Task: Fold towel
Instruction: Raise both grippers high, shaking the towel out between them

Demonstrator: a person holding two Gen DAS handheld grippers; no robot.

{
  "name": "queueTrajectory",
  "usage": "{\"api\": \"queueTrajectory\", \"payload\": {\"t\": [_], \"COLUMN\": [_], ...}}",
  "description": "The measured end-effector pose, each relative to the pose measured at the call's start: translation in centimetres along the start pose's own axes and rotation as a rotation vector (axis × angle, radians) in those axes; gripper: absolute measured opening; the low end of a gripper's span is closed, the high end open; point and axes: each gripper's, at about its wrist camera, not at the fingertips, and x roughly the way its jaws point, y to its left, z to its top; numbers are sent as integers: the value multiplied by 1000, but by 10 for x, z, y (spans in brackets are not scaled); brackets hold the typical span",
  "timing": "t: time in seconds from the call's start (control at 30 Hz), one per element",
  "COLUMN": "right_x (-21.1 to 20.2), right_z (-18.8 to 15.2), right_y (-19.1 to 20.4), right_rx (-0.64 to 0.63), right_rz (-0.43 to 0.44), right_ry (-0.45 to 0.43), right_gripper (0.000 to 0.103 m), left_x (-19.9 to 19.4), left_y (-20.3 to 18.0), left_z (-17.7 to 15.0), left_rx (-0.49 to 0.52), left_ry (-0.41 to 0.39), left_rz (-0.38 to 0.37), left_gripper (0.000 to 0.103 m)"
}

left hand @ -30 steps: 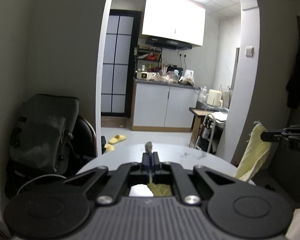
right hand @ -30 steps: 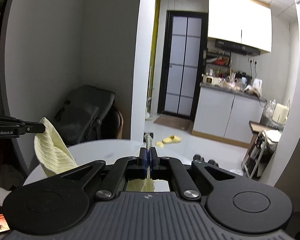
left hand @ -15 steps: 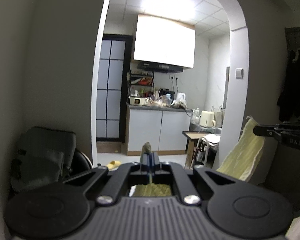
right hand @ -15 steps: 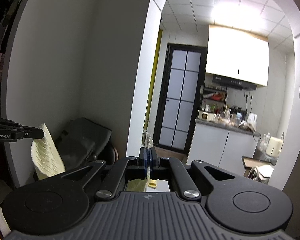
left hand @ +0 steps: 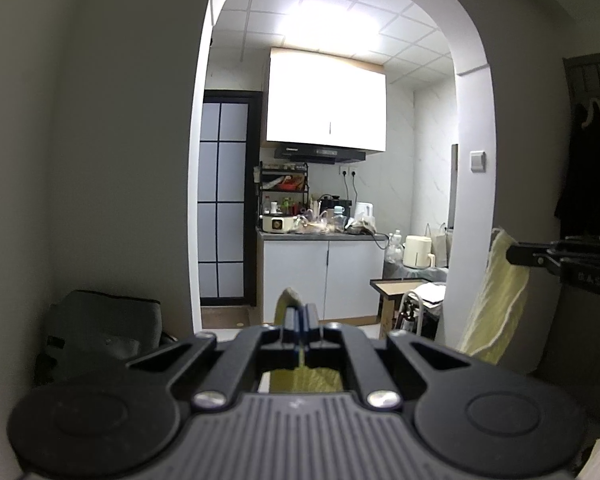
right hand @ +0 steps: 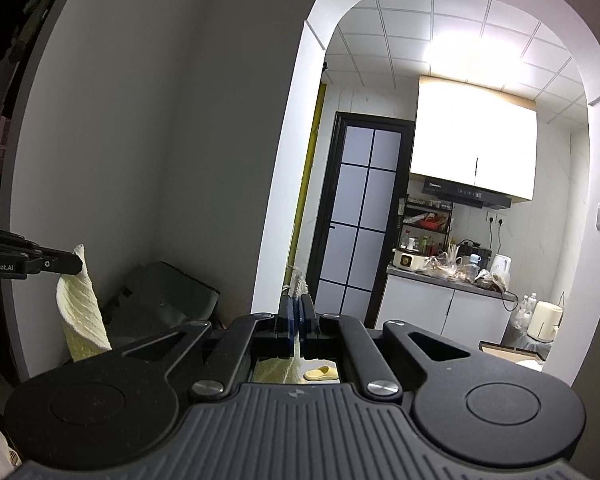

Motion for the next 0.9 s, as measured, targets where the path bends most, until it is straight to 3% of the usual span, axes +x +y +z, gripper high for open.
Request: {"api": "queueTrajectory", "payload": {"t": [0.57, 0.9], "right_x": [74, 103], "right_z": [5, 18], "right_y": [-25, -36], "right_rx": [26, 42], "right_rz": [-34, -56], "right_ry": [19, -14], "right_gripper": [3, 3], "left_x": [69, 100], "left_y": [20, 32], "left_z": [16, 35], "left_rx": [5, 11], "left_ry": [42, 11], "left_rz": [18, 51], "left_gripper": [2, 2]}}
